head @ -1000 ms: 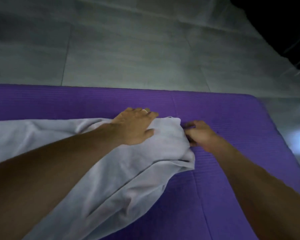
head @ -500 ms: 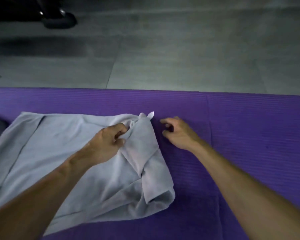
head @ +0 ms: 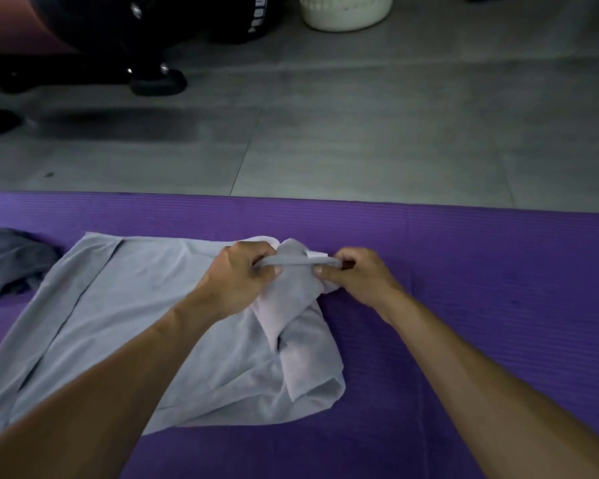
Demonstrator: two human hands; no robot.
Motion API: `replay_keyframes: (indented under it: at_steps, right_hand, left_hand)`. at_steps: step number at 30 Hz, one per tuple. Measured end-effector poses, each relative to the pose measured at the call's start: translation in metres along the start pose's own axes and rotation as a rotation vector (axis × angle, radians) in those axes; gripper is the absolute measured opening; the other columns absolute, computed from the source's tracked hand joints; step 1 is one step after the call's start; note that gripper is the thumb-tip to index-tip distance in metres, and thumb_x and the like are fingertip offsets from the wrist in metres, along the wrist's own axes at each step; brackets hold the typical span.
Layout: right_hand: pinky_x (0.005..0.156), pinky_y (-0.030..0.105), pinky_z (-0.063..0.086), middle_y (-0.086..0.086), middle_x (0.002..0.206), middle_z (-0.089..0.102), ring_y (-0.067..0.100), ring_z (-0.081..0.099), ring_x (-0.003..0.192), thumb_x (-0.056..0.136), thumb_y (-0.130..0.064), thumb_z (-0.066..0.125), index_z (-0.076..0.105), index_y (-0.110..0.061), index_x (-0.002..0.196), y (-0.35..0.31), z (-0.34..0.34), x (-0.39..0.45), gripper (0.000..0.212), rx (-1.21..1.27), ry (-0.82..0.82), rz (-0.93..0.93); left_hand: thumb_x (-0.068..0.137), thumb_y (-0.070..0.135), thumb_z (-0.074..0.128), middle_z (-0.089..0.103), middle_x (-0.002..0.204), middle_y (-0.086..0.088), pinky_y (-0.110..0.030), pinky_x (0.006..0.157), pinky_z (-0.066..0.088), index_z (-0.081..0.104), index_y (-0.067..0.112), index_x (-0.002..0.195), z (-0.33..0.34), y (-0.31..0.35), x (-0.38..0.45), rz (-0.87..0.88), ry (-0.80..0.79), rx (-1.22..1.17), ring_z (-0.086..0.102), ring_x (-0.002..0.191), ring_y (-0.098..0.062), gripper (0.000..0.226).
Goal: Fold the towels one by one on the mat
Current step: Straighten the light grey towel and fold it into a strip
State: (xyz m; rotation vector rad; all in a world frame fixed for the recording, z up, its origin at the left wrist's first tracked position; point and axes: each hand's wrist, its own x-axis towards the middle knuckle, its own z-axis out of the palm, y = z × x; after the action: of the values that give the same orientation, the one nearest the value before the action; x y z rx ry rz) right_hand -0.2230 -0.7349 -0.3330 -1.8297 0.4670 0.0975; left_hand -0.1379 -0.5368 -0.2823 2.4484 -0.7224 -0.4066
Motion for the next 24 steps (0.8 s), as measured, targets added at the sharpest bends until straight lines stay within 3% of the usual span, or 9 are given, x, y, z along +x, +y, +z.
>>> replay_keyframes:
  at_steps: [2,6,10,13,15,17,18,21,24]
  right_hand:
    - [0.056,0.029,0.035,0.006,0.069,0.052,0.016,0.045,0.062,0.078,-0.031,0.078,0.059,0.009,0.074,-0.003,-0.039,-0.015,0.044,-0.139,0.136,-0.048]
    - [0.061,0.033,0.04,0.007,0.069,0.054,0.017,0.05,0.066,0.075,-0.02,0.077,0.06,0.0,0.071,-0.014,-0.109,-0.058,0.026,0.058,0.203,0.054]
    - [0.066,0.033,0.047,0.01,0.078,0.063,0.023,0.059,0.075,0.078,-0.004,0.071,0.064,-0.013,0.08,-0.015,-0.154,-0.096,0.011,0.352,0.303,0.168]
    - [0.067,0.032,0.051,0.013,0.085,0.068,0.023,0.064,0.074,0.079,0.0,0.068,0.067,-0.008,0.091,-0.023,-0.184,-0.101,0.014,0.5,0.44,0.172]
    - [0.059,0.025,0.054,0.012,0.088,0.067,0.018,0.066,0.068,0.084,0.0,0.064,0.063,-0.008,0.101,-0.027,-0.2,-0.086,0.019,0.649,0.542,0.125]
    - [0.057,0.024,0.053,0.007,0.094,0.066,0.015,0.068,0.07,0.089,-0.008,0.062,0.051,-0.017,0.113,-0.023,-0.205,-0.063,0.028,0.713,0.626,0.102]
    - [0.062,0.027,0.052,0.005,0.1,0.066,0.016,0.069,0.08,0.089,-0.013,0.063,0.044,-0.02,0.123,-0.014,-0.202,-0.053,0.04,0.601,0.654,0.141]
    - [0.088,0.035,0.046,0.008,0.113,0.055,0.026,0.056,0.107,0.089,-0.027,0.062,0.024,-0.02,0.149,0.031,-0.182,-0.052,0.071,-0.241,0.587,0.321]
    - [0.096,0.046,0.043,0.016,0.128,0.048,0.037,0.049,0.116,0.091,-0.03,0.057,0.038,-0.014,0.141,0.07,-0.16,-0.08,0.057,-0.666,0.52,0.237]
  left_hand:
    - [0.094,0.032,0.06,0.066,0.076,0.002,-0.03,0.068,0.047,0.07,0.019,0.091,0.002,0.02,0.006,0.056,0.016,0.21,0.06,0.073,-0.015,0.017]
    - [0.096,0.048,0.048,0.07,0.105,0.002,-0.033,0.08,0.045,0.07,0.03,0.107,0.019,0.078,0.023,0.212,0.042,0.495,0.061,0.103,-0.025,0.03]
    - [0.094,0.035,0.051,0.067,0.094,-0.011,-0.036,0.07,0.042,0.05,0.022,0.076,0.046,0.133,0.041,0.329,0.034,0.345,0.06,0.094,-0.038,0.023]
    - [0.094,0.035,0.051,0.066,0.093,-0.012,-0.034,0.066,0.036,0.047,0.023,0.077,0.059,0.163,0.059,0.399,0.045,0.254,0.058,0.093,-0.038,0.021]
    - [0.094,0.033,0.053,0.065,0.102,-0.011,-0.034,0.07,0.038,0.059,0.02,0.093,0.064,0.178,0.076,0.402,0.058,0.227,0.058,0.099,-0.035,0.014]
    - [0.091,0.03,0.056,0.058,0.122,-0.01,-0.037,0.086,0.044,0.056,0.02,0.123,0.07,0.182,0.089,0.354,0.004,0.246,0.053,0.114,-0.033,0.033]
    - [0.091,0.03,0.058,0.052,0.13,-0.01,-0.04,0.094,0.042,0.049,0.02,0.133,0.073,0.178,0.09,0.329,-0.03,0.27,0.049,0.121,-0.032,0.045]
    - [0.09,0.031,0.059,0.046,0.137,-0.007,-0.042,0.099,0.042,0.046,0.019,0.138,0.089,0.148,0.064,0.325,-0.104,0.237,0.045,0.127,-0.028,0.051]
    - [0.082,0.039,0.053,0.057,0.124,-0.005,-0.043,0.092,0.048,0.056,0.019,0.126,0.117,0.105,0.007,0.486,-0.158,0.219,0.055,0.114,-0.028,0.049]
